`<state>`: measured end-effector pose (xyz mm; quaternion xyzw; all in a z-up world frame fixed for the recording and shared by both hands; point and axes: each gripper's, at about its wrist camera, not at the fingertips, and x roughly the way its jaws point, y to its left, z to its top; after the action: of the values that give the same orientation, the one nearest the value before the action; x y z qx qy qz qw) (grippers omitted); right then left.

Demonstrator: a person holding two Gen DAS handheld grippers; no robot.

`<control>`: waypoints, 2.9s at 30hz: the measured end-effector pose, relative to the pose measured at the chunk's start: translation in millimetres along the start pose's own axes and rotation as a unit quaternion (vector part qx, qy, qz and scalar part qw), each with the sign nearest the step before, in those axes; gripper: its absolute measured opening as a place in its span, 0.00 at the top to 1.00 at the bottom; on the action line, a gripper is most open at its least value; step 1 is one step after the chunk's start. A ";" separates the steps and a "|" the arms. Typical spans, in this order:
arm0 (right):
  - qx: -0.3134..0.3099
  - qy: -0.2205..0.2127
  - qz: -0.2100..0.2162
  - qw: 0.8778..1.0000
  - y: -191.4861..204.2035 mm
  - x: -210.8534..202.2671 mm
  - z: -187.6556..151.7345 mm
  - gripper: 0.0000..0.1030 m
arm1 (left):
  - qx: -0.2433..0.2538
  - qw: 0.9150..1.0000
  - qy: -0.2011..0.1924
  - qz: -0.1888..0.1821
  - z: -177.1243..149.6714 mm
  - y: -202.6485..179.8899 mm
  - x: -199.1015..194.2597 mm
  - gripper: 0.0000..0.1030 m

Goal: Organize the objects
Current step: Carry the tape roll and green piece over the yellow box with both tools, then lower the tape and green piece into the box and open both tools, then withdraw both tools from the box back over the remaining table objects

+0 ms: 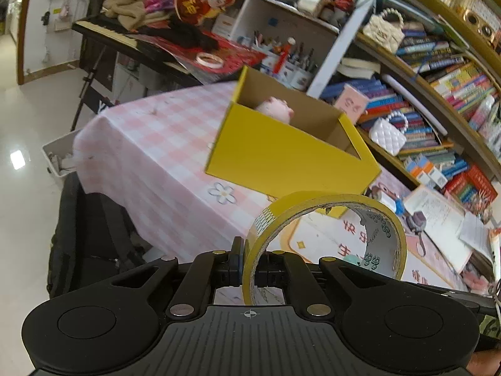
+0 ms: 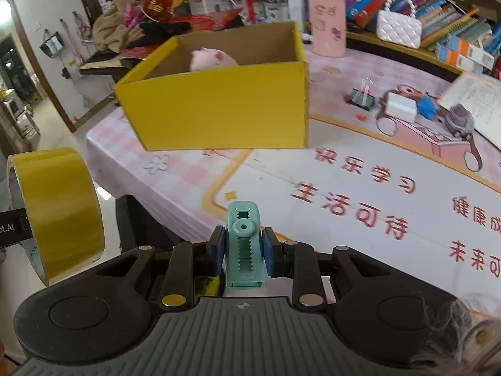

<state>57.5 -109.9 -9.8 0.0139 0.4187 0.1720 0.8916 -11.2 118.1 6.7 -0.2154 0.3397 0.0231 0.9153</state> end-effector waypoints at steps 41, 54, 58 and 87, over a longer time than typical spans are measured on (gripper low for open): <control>-0.157 -0.120 -0.010 0.980 -9.8 87.2 172.0 0.77 | 0.088 0.993 -0.061 0.045 138.0 -56.7 135.9 0.96; -0.227 -0.023 0.012 0.974 -8.1 146.9 182.8 0.77 | 0.144 0.986 -0.005 0.088 137.3 -73.6 189.4 0.96; -0.229 0.002 0.015 0.973 -6.9 155.2 186.1 0.77 | 0.138 0.985 0.013 0.099 134.6 -69.0 198.9 0.95; -0.120 -0.115 -0.021 0.986 1.2 44.0 144.1 0.67 | 0.081 0.987 -0.138 0.018 97.4 -47.4 52.3 0.34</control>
<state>191.4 -77.6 51.3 -0.0821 0.2901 0.1998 0.9323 97.5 109.6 57.4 -0.1296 0.2144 0.0414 0.9672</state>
